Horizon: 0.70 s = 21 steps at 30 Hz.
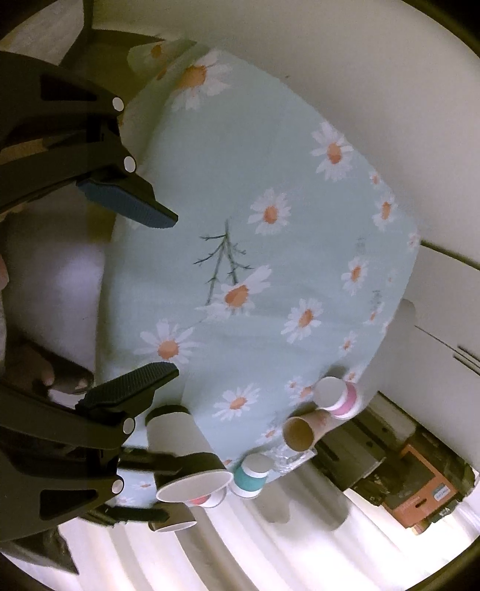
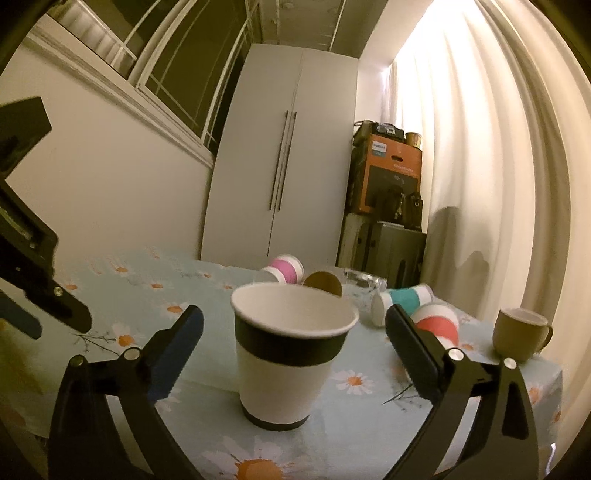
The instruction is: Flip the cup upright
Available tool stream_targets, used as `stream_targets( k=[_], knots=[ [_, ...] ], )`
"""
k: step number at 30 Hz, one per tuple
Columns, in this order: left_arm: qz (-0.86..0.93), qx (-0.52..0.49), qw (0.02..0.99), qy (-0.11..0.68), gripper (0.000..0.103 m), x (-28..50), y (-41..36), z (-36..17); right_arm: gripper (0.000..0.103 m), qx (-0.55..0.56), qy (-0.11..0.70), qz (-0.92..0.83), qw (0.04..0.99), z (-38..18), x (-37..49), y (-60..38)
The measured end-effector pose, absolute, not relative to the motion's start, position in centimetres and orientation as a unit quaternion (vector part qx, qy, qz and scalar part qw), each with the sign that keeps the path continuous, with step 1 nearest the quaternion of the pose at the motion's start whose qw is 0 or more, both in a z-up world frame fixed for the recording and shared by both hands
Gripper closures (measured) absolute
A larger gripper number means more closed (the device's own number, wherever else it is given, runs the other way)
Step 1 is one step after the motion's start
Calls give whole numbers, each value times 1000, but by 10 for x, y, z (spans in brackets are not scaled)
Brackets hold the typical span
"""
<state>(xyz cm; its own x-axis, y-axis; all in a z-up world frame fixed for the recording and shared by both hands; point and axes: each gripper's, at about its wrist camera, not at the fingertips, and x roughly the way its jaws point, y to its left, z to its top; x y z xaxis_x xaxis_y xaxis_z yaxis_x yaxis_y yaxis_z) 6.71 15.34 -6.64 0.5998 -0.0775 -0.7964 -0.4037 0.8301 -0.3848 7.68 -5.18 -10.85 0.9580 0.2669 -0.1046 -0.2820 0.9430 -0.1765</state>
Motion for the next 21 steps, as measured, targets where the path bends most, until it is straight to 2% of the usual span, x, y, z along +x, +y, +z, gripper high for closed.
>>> stream_targets(
  k=[2,3,4,7,11,21],
  knots=[
    [100,-272,855,429,27,65,154,-63,5,-91,53,143,984,-97,76,-58],
    [103,-270,857,426,20,64,154,-61,5,-89,59,148,983,-89,74,-62],
    [104,-267,859,423,17,64,153,-60,5,-89,61,150,983,-82,72,-65],
    [105,-249,870,412,15,61,148,-53,5,-80,60,166,981,-57,63,-80],
    [87,-229,889,386,7,52,137,-41,5,-51,73,174,981,-23,54,-108],
    [43,-167,935,309,7,25,98,-6,5,-60,134,262,954,28,41,-156]
  ],
)
